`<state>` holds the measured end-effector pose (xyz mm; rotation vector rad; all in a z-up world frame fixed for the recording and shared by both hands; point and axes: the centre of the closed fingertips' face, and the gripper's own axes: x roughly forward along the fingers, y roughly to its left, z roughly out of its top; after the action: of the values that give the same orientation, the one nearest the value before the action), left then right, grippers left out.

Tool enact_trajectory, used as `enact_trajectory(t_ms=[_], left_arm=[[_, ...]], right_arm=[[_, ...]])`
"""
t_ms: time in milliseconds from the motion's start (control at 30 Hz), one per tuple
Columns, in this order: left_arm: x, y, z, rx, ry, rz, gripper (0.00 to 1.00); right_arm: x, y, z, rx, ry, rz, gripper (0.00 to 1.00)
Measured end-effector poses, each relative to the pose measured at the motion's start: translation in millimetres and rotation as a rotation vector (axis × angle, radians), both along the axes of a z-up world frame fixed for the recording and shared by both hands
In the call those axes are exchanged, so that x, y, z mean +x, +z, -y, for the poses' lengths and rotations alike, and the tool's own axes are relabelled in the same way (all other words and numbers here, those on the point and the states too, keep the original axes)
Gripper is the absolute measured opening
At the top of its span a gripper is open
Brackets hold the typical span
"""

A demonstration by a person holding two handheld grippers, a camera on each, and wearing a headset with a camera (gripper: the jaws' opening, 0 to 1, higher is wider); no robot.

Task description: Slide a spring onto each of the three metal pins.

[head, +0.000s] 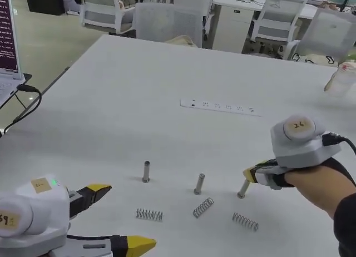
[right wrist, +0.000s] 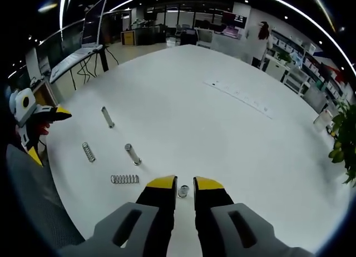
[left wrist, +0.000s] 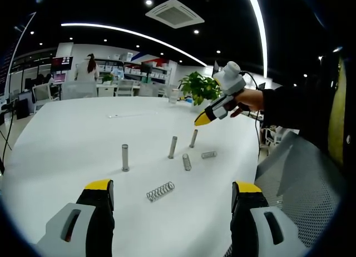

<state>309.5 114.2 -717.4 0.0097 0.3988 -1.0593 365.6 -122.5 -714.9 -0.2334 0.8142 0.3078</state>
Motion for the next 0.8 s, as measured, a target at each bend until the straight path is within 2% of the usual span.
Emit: enact_trajectory(t_ms=[167,400,633,800], left_arm=[[0.6,-0.4,0.1,-0.001,0.001,-0.001,0.84],[-0.1,-0.7,1.5,-0.001,-0.002,-0.001,0.84],[-0.5,-0.1,0.8,-0.001,0.000,-0.001,0.84],[-1.4,-0.2,1.1,0.000,0.000,-0.001,0.84]], right_arm=[[-6.2,14.3,-8.7,-0.020,0.048,0.038,0.10],[-21.1,16.5,-24.5,-0.037,0.125,0.038,0.11],[-38.0,3.1,-40.7,-0.055,0.223,-0.006,0.11],[-49.1,-17.0,-46.1,-0.058,0.280,-0.080,0.12]])
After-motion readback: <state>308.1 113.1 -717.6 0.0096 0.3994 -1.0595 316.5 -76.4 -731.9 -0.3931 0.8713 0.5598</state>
